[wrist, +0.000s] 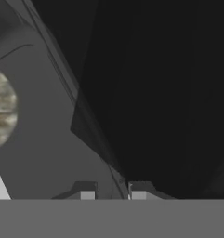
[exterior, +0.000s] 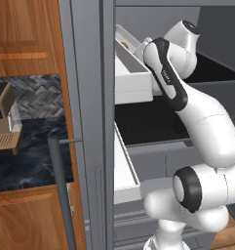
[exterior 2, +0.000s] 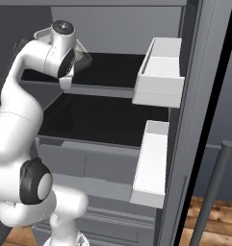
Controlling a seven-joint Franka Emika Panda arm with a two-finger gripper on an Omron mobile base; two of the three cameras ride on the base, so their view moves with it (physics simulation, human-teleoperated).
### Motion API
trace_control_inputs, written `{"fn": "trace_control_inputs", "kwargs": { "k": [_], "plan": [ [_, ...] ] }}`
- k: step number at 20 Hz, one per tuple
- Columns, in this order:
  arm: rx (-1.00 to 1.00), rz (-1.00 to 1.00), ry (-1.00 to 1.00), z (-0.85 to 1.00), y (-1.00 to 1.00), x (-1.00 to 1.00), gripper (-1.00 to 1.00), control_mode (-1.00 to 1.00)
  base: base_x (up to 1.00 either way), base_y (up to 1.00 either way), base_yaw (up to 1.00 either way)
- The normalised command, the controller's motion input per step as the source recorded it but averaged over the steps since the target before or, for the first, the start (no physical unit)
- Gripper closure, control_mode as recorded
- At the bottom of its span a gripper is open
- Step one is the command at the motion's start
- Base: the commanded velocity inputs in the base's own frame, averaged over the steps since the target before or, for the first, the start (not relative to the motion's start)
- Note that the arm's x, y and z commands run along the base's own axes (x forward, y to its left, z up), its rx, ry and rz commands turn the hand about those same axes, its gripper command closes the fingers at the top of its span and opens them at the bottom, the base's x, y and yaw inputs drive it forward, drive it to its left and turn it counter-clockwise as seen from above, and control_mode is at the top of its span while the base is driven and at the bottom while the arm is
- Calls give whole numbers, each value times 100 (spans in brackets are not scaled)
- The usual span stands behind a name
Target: Place two dumplings into each of the tupperware containers and then place the containers in the fridge.
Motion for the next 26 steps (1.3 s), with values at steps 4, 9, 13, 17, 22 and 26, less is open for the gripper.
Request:
{"fn": "trace_control_inputs", "kwargs": {
  "k": [4, 9, 13, 17, 22, 26],
  "plan": [
    [-6, 0, 0, -11, 21, 49, 100, -100, 0, 0, 0],
    [-7, 0, 5, -21, 18, 33, 100, -100, 0, 0, 0],
    [-6, 1, 4, -20, 15, 50, 100, -100, 0, 0, 0],
    [-5, 4, 0, -37, 27, 62, 100, -100, 0, 0, 0],
    [-6, 6, 0, -61, 30, 51, 100, -100, 0, 0, 0],
    [-1, 4, -11, -55, 11, 31, 100, -100, 0, 0, 0]
  ]
}}
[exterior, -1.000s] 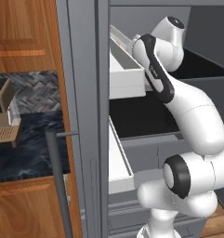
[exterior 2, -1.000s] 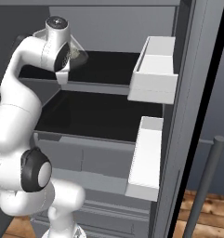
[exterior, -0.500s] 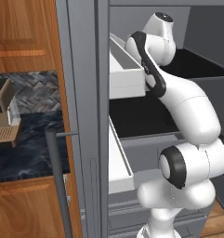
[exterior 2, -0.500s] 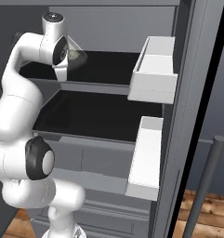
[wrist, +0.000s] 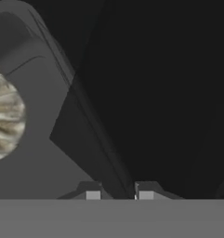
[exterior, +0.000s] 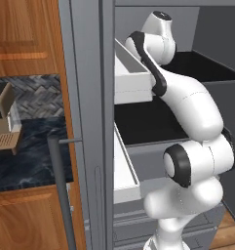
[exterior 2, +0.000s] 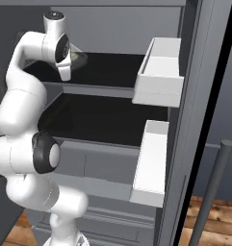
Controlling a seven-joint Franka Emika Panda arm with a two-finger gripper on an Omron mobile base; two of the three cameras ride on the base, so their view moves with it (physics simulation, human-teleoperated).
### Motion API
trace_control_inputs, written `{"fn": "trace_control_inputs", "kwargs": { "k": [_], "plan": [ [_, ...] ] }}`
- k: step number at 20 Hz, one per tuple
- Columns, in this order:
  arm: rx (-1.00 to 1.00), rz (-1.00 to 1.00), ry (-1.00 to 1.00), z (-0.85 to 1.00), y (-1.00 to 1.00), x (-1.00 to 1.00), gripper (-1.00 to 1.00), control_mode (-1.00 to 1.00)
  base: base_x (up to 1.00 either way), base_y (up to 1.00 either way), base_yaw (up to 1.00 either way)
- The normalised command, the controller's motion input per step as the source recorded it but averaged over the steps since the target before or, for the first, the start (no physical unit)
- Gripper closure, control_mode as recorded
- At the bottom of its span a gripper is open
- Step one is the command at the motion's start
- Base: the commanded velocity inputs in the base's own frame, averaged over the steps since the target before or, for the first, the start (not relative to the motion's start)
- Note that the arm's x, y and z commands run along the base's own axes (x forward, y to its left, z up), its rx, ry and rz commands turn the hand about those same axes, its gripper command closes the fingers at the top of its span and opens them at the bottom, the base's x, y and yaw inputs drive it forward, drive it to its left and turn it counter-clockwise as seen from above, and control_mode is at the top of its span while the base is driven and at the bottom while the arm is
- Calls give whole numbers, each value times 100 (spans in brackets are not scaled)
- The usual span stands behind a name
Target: Place two dumplings into each of the tupperware containers and then place the containers in the fridge.
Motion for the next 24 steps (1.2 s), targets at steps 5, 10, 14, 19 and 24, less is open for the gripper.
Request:
{"fn": "trace_control_inputs", "kwargs": {
  "k": [5, 10, 14, 19, 24],
  "plan": [
    [0, 2, -25, -51, 3, 28, 100, -100, 0, 0, 0],
    [0, 2, -14, -57, 8, 53, 100, -100, 0, 0, 0],
    [0, 0, 0, -28, 21, 68, 100, -100, 0, 0, 0],
    [0, 0, 0, -55, 0, 38, 100, -100, 0, 0, 0],
    [0, 0, 0, -83, 0, 2, 100, -100, 0, 0, 0]
  ]
}}
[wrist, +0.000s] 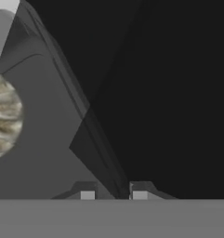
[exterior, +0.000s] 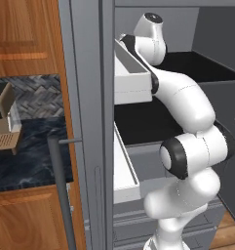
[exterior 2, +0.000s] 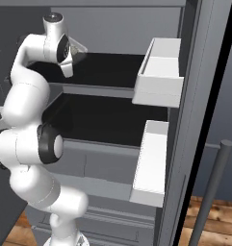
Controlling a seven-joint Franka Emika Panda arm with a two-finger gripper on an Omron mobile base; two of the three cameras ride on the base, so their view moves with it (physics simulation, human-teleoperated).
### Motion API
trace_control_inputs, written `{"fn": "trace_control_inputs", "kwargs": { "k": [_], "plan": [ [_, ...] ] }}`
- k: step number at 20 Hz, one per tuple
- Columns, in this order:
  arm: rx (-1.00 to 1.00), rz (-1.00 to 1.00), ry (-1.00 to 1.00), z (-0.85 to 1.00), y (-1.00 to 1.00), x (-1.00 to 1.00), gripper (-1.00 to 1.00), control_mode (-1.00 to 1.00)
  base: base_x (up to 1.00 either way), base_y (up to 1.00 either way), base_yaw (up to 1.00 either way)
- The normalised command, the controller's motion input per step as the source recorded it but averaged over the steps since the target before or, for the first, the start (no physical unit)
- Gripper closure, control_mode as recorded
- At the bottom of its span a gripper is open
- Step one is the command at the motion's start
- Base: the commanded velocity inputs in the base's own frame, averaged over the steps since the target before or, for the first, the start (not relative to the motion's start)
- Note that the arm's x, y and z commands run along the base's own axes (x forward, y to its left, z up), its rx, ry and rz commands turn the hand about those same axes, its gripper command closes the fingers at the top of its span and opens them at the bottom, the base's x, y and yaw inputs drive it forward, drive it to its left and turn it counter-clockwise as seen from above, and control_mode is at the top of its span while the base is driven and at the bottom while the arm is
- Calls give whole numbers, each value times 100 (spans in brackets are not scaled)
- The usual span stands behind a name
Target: Place two dumplings into each of the tupperware containers and then place the containers in the fridge.
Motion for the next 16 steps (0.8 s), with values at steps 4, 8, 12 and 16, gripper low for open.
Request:
{"fn": "trace_control_inputs", "kwargs": {
  "k": [4, 8, 12, 16],
  "plan": [
    [0, 0, 0, -86, 0, 0, 100, -100, 0, 0, 0],
    [0, 0, 0, -4, 0, 0, 100, -100, 0, 0, 0],
    [0, 0, 0, 0, 0, 0, 100, -100, 0, 0, 0],
    [0, 0, 0, 0, 0, 0, -100, -100, 0, 0, 0]
  ]
}}
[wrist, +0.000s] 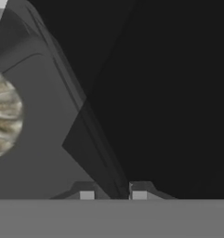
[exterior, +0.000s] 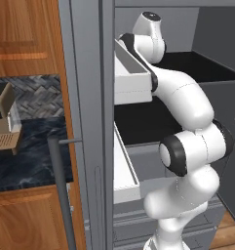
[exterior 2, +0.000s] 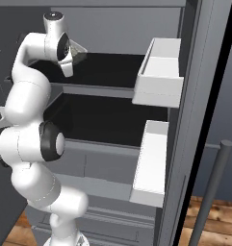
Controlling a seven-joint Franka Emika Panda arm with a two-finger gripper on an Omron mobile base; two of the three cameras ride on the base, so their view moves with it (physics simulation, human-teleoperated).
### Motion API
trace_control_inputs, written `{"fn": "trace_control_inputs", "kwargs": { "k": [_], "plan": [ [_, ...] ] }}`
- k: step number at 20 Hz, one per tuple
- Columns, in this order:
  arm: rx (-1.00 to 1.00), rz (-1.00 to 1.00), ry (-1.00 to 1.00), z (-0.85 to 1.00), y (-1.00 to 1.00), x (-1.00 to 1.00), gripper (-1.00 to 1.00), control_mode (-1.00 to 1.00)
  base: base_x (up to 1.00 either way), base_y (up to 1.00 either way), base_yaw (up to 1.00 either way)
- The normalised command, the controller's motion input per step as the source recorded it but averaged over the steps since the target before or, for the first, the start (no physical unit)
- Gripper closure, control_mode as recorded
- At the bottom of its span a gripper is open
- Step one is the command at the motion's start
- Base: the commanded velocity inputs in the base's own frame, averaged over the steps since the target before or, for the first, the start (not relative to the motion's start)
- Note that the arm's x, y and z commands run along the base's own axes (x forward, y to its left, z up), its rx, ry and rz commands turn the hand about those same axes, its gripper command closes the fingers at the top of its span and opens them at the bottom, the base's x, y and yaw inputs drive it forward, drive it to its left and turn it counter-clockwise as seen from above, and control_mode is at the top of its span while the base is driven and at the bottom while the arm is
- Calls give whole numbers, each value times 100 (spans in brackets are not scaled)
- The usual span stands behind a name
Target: Place two dumplings into each of the tupperware containers and then place the containers in the fridge.
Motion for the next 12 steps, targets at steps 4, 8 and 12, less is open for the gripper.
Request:
{"fn": "trace_control_inputs", "kwargs": {
  "k": [4, 8, 12],
  "plan": [
    [0, 0, 0, 0, 0, 0, -100, -100, 0, 0, 0],
    [0, 0, 0, 0, 0, 0, -100, -100, 0, 0, 0],
    [0, 0, 0, 0, 0, 0, -100, -100, 0, 0, 0]
  ]
}}
